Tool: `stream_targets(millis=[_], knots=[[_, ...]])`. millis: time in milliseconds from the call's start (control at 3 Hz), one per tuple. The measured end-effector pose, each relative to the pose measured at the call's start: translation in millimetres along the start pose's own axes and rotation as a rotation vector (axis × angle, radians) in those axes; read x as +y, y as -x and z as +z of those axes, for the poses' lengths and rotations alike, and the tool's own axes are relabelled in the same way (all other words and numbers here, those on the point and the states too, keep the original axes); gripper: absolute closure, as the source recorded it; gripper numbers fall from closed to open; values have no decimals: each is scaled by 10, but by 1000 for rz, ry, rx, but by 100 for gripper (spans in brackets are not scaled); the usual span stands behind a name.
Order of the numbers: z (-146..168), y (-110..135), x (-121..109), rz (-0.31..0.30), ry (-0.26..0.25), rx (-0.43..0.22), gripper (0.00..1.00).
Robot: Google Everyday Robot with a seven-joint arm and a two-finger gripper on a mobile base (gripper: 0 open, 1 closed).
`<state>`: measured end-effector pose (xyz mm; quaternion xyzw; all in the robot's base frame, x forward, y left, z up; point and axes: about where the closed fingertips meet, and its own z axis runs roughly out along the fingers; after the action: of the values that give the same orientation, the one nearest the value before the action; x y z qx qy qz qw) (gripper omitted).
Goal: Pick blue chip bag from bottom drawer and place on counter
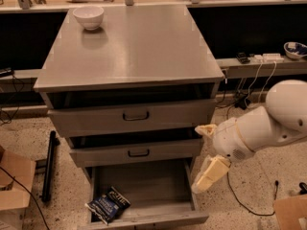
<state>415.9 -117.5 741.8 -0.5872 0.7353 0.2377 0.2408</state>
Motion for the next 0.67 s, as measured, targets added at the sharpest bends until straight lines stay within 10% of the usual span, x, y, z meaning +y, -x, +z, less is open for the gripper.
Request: stream_targets(millis=[667], knots=[[1468, -425, -122, 46, 106, -197, 0]])
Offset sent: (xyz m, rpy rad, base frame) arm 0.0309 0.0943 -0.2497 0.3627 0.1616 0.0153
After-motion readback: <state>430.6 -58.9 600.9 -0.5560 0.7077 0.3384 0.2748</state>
